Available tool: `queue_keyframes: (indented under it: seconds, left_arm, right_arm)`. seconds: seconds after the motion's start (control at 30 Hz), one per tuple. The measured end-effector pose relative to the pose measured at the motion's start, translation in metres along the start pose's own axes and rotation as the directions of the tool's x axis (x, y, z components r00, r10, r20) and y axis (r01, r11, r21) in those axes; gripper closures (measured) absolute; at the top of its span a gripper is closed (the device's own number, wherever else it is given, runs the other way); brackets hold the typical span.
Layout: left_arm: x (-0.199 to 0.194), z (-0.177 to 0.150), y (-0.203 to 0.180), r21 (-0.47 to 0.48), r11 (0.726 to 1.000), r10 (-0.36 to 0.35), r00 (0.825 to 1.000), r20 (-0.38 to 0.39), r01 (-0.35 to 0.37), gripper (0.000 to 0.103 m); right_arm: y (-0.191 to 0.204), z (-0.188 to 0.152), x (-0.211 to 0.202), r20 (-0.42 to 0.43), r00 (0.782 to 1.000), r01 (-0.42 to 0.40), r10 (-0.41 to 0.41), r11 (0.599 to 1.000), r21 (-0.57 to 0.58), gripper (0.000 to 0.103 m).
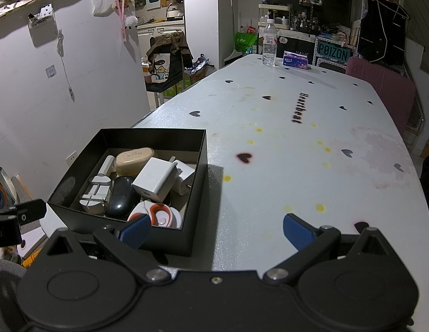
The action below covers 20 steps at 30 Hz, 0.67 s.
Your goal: Organize rigid objects
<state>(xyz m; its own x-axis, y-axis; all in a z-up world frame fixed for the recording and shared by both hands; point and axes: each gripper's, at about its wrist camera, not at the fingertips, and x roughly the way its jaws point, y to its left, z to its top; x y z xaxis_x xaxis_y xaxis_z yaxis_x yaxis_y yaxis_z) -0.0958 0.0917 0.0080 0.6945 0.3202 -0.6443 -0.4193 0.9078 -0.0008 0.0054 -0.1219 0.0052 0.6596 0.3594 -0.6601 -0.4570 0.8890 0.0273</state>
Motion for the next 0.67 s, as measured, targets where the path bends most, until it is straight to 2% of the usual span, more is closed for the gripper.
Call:
queue_keyframes:
  seconds: [0.67]
  left_arm:
    - [-0.0002,-0.0002,0.0009,0.000,1.000,0.001,1.000,-0.001,-0.001,0.000]
  right_arm:
    - [-0.0004,0.0001,0.0000,0.000,1.000,0.000,0.000,1.000,0.000,0.000]
